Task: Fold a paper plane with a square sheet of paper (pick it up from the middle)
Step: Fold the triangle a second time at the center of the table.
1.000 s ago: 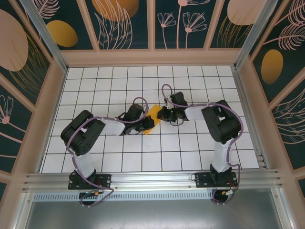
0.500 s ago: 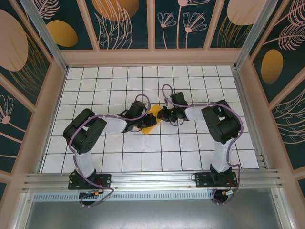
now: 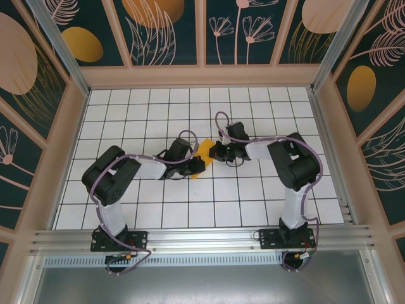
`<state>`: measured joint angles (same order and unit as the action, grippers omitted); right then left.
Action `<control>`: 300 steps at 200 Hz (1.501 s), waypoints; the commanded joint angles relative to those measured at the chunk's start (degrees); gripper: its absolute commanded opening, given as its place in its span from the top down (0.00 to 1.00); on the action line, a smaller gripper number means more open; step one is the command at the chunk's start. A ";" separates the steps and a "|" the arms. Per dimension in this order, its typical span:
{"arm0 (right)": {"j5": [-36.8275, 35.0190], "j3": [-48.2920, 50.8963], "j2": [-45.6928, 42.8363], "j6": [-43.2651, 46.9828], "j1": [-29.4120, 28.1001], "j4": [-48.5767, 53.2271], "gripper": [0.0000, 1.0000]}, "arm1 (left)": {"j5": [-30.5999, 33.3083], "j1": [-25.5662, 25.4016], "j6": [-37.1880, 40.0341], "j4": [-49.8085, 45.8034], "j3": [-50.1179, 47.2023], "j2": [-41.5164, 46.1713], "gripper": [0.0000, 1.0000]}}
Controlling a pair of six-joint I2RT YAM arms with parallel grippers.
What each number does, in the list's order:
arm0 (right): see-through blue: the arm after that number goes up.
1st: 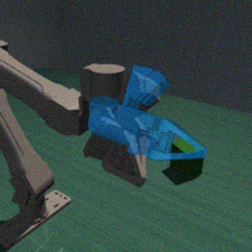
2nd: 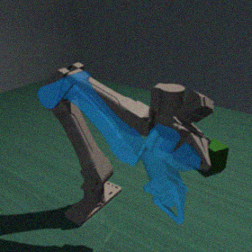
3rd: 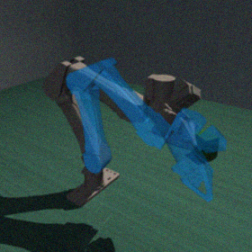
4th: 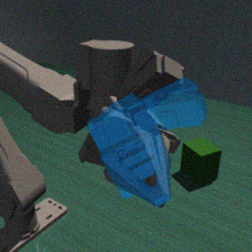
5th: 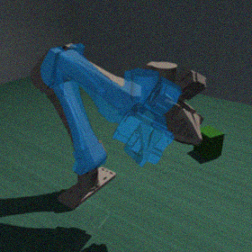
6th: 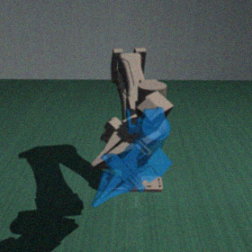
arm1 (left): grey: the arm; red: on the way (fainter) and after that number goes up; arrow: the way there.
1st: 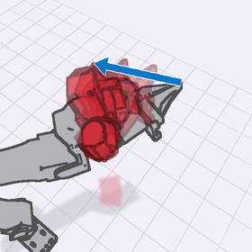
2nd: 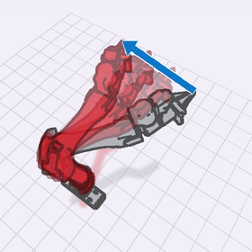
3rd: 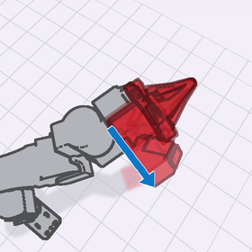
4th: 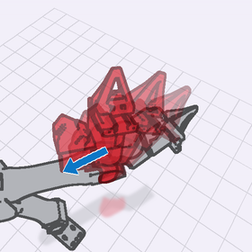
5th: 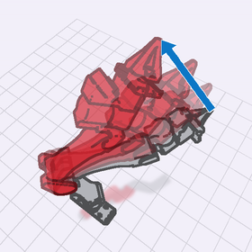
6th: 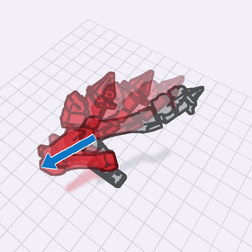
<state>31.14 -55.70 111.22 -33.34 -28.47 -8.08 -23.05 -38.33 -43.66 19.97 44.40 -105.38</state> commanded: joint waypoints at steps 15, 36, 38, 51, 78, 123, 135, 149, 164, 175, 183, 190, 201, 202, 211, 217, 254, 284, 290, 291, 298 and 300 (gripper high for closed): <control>-7.22 2.44 4.21 1.44 1.40 8.90 1.00 | -3.48 -0.31 2.57 -5.03 -5.03 2.28 1.00; -7.40 2.47 4.28 1.52 1.53 9.16 1.00 | -2.65 -0.33 2.72 -5.32 -6.62 2.32 1.00; -7.45 2.51 4.27 1.53 1.59 9.16 1.00 | -2.49 -0.34 2.77 -5.41 -6.72 2.30 1.00; -7.47 2.53 4.41 1.52 1.75 9.29 1.00 | -1.88 -0.24 2.72 -5.76 -7.42 1.87 1.00; -7.58 2.53 4.52 1.61 1.79 9.45 1.00 | -1.52 -0.29 2.27 -5.41 -9.60 1.84 1.00; -7.76 2.43 4.50 1.87 1.83 9.76 1.00 | -1.47 -0.28 2.02 -5.79 -13.25 5.06 1.00; -7.84 2.33 4.48 1.96 1.84 9.97 1.00 | -1.47 -0.32 2.33 -6.15 -13.84 6.06 1.00; -7.84 2.35 4.46 1.97 1.90 10.09 1.00 | -1.19 -0.33 2.69 -6.65 -13.99 6.83 1.00; -7.92 2.30 4.54 2.05 1.93 10.06 1.00 | -0.86 -0.34 2.71 -6.78 -13.90 6.84 1.00; -7.93 2.22 4.56 2.06 1.92 10.09 1.00 | -0.70 -0.35 2.56 -6.62 -13.66 6.86 1.00; -7.93 2.23 4.48 2.00 1.90 10.04 1.00 | -0.77 -0.42 2.52 -6.32 -13.49 6.79 1.00; -7.89 2.18 4.39 1.97 1.92 10.08 1.00 | -0.75 -0.37 2.32 -6.40 -13.23 6.84 1.00; -7.93 2.09 4.35 1.90 1.87 10.09 1.00 | -0.68 -0.59 2.35 -6.64 -12.90 6.84 1.00; -7.93 2.05 4.31 1.89 1.90 10.09 1.00 | -0.64 -0.60 2.35 -6.71 -12.88 6.85 1.00; -7.84 1.95 4.25 1.88 1.91 10.10 1.00 | -0.04 -0.69 2.73 -7.85 -12.44 6.77 1.00; -7.89 1.83 4.18 1.83 1.92 10.15 1.00 | 0.36 -0.68 3.20 -8.73 -12.13 8.28 1.00; -8.02 1.35 4.38 1.97 1.87 10.58 1.00 | 6.05 -1.00 7.96 -17.17 -9.54 10.93 1.00; -8.15 1.39 4.38 2.05 1.90 10.67 1.00 | 5.49 -1.04 7.69 -16.39 -9.17 12.12 1.00; -8.11 1.33 4.39 2.05 1.89 10.69 1.00 | 5.40 -0.98 7.26 -15.69 -9.01 12.59 1.00; -8.11 1.27 4.38 2.05 1.91 10.66 1.00 | 5.35 -1.02 7.22 -15.54 -8.95 12.67 1.00; -7.98 1.27 4.29 2.05 1.88 10.56 1.00 | 5.36 -1.05 6.64 -14.43 -8.62 13.43 1.00; -7.94 1.16 4.21 2.05 1.89 10.52 1.00 | 5.51 -1.03 6.37 -14.14 -8.45 13.69 1.00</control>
<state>31.27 -56.21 111.44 -33.15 -28.27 -7.07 -19.62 -39.13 -37.65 10.96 35.44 -93.60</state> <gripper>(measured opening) 0.050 0.068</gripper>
